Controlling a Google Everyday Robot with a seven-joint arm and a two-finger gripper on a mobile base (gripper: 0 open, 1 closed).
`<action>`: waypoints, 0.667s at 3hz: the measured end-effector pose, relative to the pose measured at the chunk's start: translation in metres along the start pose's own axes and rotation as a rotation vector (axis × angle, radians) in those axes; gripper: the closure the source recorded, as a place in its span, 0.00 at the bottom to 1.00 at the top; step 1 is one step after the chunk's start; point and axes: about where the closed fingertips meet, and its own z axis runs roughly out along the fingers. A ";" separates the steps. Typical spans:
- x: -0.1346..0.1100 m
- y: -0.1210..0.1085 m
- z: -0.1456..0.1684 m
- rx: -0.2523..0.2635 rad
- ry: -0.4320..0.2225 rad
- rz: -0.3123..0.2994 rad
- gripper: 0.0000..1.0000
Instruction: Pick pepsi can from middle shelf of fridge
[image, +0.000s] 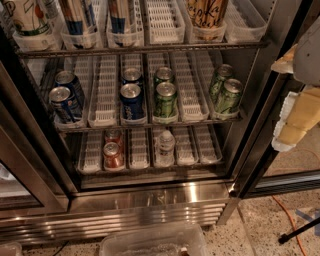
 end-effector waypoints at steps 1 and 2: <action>-0.005 0.004 0.010 0.006 -0.013 -0.001 0.00; -0.015 0.021 0.033 0.007 -0.056 -0.013 0.00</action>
Offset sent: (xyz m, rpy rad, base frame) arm -0.0135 0.0469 -0.0786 0.1005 -0.0266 0.0493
